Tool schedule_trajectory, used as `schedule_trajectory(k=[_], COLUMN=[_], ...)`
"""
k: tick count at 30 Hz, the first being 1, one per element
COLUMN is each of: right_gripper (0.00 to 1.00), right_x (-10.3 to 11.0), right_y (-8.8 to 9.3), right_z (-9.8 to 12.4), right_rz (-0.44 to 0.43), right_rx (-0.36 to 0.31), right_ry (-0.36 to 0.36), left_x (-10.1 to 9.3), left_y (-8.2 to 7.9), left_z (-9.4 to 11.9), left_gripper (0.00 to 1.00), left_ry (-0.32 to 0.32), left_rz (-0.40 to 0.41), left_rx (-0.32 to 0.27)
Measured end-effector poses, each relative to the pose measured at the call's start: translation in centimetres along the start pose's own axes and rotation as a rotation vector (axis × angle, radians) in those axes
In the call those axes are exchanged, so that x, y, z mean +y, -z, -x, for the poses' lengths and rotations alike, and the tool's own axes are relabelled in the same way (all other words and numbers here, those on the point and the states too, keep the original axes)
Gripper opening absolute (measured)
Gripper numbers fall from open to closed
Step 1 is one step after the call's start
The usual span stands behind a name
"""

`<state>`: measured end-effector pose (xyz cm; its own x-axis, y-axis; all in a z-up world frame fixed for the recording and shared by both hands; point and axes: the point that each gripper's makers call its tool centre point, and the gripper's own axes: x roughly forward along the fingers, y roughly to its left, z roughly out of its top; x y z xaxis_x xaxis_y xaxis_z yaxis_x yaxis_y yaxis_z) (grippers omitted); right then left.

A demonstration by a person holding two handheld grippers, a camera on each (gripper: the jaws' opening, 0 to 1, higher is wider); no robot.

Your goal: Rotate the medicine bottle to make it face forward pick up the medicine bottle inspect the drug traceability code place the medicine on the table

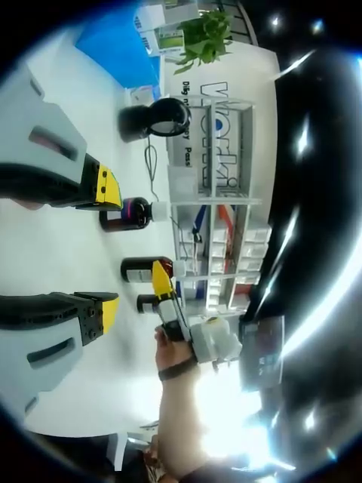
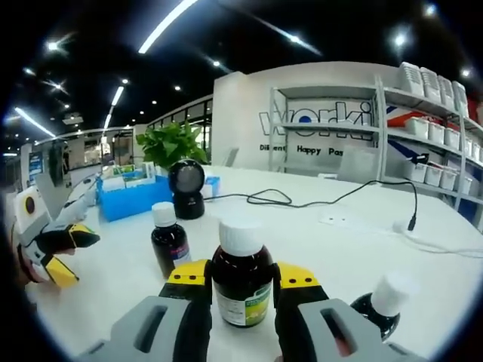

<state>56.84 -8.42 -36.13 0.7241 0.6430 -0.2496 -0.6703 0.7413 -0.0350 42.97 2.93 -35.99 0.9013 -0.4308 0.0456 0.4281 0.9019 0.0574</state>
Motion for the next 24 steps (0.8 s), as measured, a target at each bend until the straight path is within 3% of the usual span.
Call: schedule_trajectory(k=[8,24], right_gripper=[0.27,0.27], right_x=[-0.42,-0.35], right_y=[-0.02,-0.07], right_z=[-0.14,-0.14], right_rz=[-0.02,-0.045], right_rx=[0.004,0.01], right_ry=[0.058,0.246], left_x=[-0.09,-0.15], left_y=[-0.04,-0.06], left_z=[0.01,0.0], left_gripper=[0.34,0.34], left_ry=[0.001,0.004], left_rz=[-0.001,-0.003], left_rx=[-0.001,-0.003])
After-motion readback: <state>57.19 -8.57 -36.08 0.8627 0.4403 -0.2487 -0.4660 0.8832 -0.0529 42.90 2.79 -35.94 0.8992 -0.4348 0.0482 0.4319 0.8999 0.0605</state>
